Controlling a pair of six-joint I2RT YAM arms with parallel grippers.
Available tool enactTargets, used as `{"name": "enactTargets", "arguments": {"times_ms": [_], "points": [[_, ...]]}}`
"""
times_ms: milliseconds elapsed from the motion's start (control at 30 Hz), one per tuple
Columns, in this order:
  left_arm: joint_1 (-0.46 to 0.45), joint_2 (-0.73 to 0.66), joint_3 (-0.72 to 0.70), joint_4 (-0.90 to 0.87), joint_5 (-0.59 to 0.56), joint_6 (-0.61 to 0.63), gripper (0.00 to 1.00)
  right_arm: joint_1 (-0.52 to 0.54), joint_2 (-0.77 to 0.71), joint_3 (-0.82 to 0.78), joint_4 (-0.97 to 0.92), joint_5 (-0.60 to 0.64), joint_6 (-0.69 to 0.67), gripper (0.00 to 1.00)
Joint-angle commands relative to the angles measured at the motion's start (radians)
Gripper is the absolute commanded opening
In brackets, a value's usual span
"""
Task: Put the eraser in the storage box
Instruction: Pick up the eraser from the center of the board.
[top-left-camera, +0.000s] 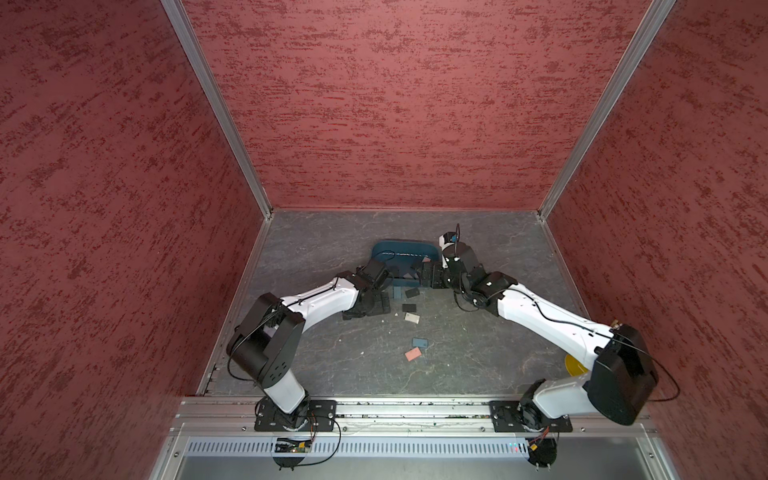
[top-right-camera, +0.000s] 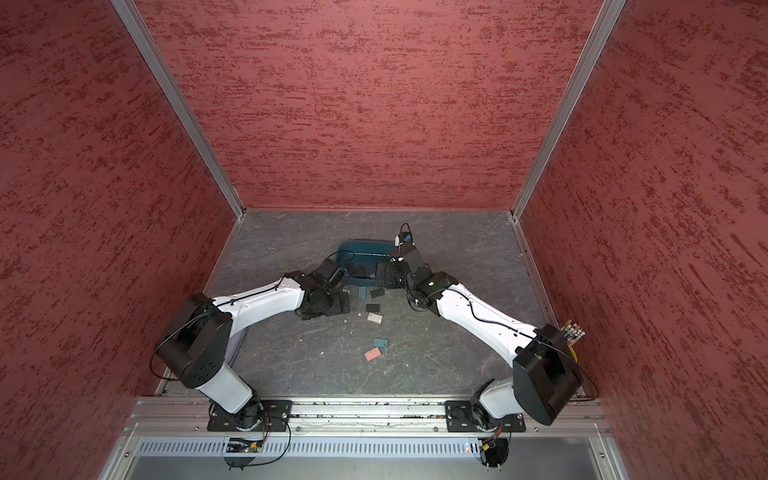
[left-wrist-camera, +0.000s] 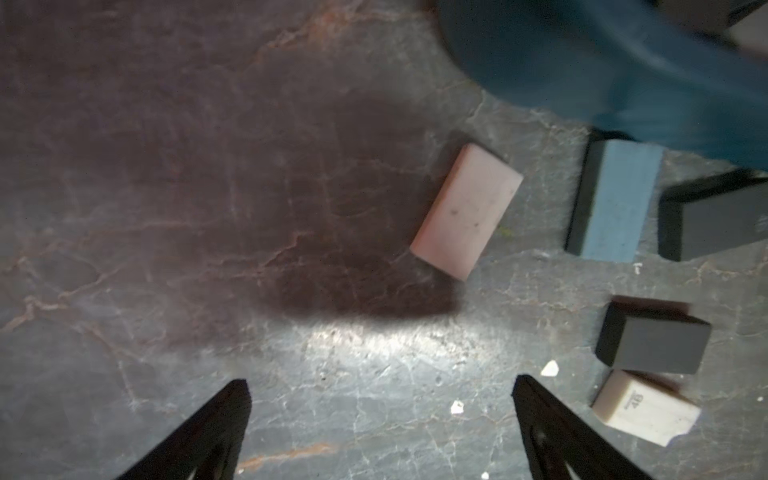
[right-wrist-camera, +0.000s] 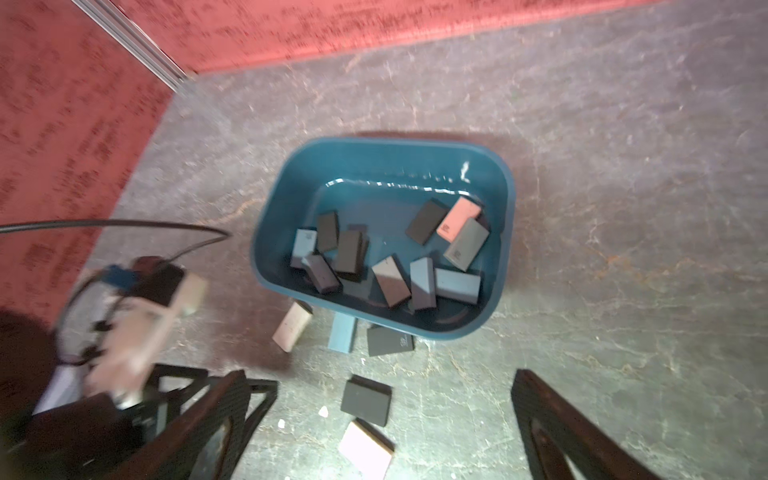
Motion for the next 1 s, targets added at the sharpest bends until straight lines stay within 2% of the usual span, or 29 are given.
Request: {"name": "enactTargets", "arguments": {"times_ms": [0, 333, 900, 967], "points": [[0.013, 0.05, 0.059, 0.01, 0.007, 0.053, 0.99, -0.003, -0.029, -0.027, 0.023, -0.002, 0.005, 0.99], [0.035, 0.16, 0.137, 0.01, 0.004, 0.084, 0.86, -0.002, -0.051, -0.057, 0.026, -0.002, 0.01, 0.99], [0.035, 0.249, 0.18, 0.038, 0.005, 0.087, 0.56, -0.001, -0.037, -0.07, 0.047, -0.025, 0.027, 0.99], [0.034, 0.254, 0.181, 0.039, 0.01, 0.087, 0.49, -0.001, -0.037, -0.075, 0.051, -0.026, 0.029, 0.99]]}}
